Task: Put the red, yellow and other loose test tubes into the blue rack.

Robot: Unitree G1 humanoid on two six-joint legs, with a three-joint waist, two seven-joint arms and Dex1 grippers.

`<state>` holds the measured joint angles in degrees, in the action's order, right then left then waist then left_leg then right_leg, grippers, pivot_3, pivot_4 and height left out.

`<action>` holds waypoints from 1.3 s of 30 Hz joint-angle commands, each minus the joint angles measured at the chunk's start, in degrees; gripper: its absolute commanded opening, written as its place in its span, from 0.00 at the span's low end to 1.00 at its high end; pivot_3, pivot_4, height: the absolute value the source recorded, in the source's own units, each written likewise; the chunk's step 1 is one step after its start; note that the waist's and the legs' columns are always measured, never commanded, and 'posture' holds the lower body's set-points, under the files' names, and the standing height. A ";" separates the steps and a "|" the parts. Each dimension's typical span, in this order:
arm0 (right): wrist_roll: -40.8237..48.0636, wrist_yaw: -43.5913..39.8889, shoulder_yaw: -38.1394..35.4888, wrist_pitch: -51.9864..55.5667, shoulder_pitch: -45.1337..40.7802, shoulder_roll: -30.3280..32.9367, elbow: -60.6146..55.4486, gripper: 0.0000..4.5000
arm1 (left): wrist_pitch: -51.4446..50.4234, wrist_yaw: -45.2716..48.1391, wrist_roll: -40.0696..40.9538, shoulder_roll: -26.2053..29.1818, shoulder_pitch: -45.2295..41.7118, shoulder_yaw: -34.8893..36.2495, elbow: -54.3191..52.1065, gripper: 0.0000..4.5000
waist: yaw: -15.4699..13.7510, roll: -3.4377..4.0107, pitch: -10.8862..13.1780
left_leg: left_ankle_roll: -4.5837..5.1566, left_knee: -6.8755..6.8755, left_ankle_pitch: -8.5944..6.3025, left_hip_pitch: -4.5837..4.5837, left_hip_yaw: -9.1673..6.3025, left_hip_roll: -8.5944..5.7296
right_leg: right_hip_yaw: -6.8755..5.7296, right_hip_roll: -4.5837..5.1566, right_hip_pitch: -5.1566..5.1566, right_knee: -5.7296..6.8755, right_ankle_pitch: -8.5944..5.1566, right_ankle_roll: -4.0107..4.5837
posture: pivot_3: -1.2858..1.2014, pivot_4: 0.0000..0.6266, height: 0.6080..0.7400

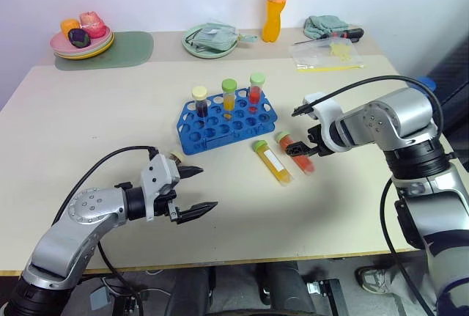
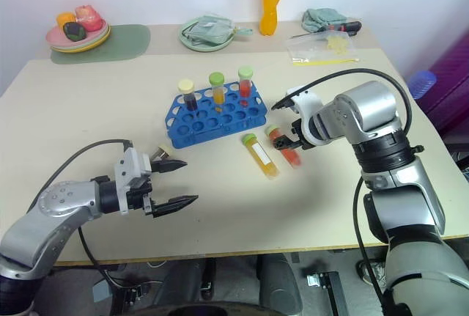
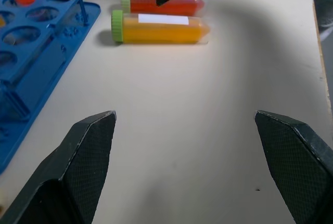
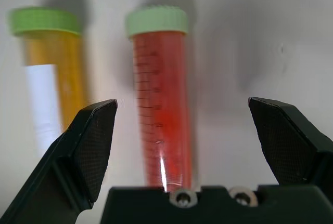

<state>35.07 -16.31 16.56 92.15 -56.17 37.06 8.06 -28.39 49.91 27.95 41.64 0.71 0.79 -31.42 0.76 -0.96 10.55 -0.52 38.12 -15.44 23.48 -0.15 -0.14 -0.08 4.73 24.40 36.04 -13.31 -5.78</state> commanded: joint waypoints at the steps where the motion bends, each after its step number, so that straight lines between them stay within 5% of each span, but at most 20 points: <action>1: -1.08 -0.07 0.54 0.35 -2.22 -0.73 0.59 1.00 | 0.90 -0.86 0.23 -0.29 0.90 0.91 -2.67 0.97 | 0.04 0.00 0.00 | 0.00 0.00 0.00 0.00 0.01 0.00 | 0.00 0.00 0.00 0.00 0.00 0.00 | 0.52 0.24 1.00; 5: -2.51 -0.20 1.02 0.35 -1.89 -1.61 1.69 0.82 | 0.88 -1.57 0.31 -0.40 1.25 0.90 -3.15 1.00 | 0.03 0.00 0.00 | 0.00 0.00 0.00 0.00 0.00 0.00 | 0.00 -0.03 0.01 0.01 0.00 -0.01 | 0.52 0.24 1.00; 10: -2.63 -0.95 1.38 0.35 -1.86 -1.26 -0.82 0.26 | 1.49 -1.22 0.26 0.00 1.01 1.26 -2.12 1.00 | 0.00 0.01 0.01 | 0.00 0.00 0.00 0.00 0.00 -0.01 | -0.01 -0.04 0.02 0.01 0.01 -0.01 | 0.52 0.24 1.00; 16: -2.52 -1.81 -9.57 -4.19 1.86 -0.17 -14.55 0.26 | 2.00 -1.64 -0.17 -0.09 1.02 1.87 -1.26 1.00 | -0.14 0.06 0.04 | 0.00 -0.02 0.00 0.00 0.00 0.00 | -0.01 -0.04 0.04 0.01 0.01 -0.03 | 0.52 0.24 1.00; 20: -3.02 -1.92 -18.89 -20.89 11.64 -4.22 -27.96 0.26 | 2.67 -3.16 -0.39 -1.32 0.85 2.68 -0.09 1.00 | -0.16 0.03 0.02 | 0.00 -0.04 0.00 0.01 -0.05 0.00 | -0.06 -0.05 -0.01 -0.04 0.01 -0.05 | 0.52 0.24 1.00; 24: -8.52 1.19 -17.35 -40.97 22.09 -13.86 -34.69 0.26 | 3.14 -6.44 0.30 -5.08 -1.67 3.76 2.98 1.00 | 0.10 0.03 0.02 | 0.00 -0.04 0.00 -0.02 -0.01 0.02 | -0.04 -0.10 0.02 0.04 0.02 -0.07 | 0.52 0.24 1.00; 32: -23.82 5.74 -11.71 -81.49 27.23 -30.63 -14.18 0.26 | 5.81 -9.79 -2.76 -9.85 -5.04 2.37 7.61 1.00 | 0.02 0.04 0.01 | -0.03 -0.02 0.02 -0.09 -0.03 0.01 | -0.04 -0.15 0.02 0.14 0.02 -0.07 | 0.52 0.24 1.00; 39: -26.41 5.77 -13.98 -94.53 23.87 -33.82 1.70 0.26 | 6.22 -9.44 -1.34 -10.77 -4.98 2.96 5.32 1.00 | 0.18 0.07 0.03 | -0.07 -0.03 0.04 -0.09 -0.03 -0.01 | -0.03 -0.08 0.00 0.12 0.02 -0.05 | 0.52 0.24 1.00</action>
<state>8.82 -10.17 3.53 0.81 -30.33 3.82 10.01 -23.21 40.45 25.72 30.94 -4.22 2.99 -23.78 0.94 -0.89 10.57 -0.59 38.09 -15.40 23.39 -0.19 -0.15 -0.11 4.64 24.40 36.17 -13.28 -5.84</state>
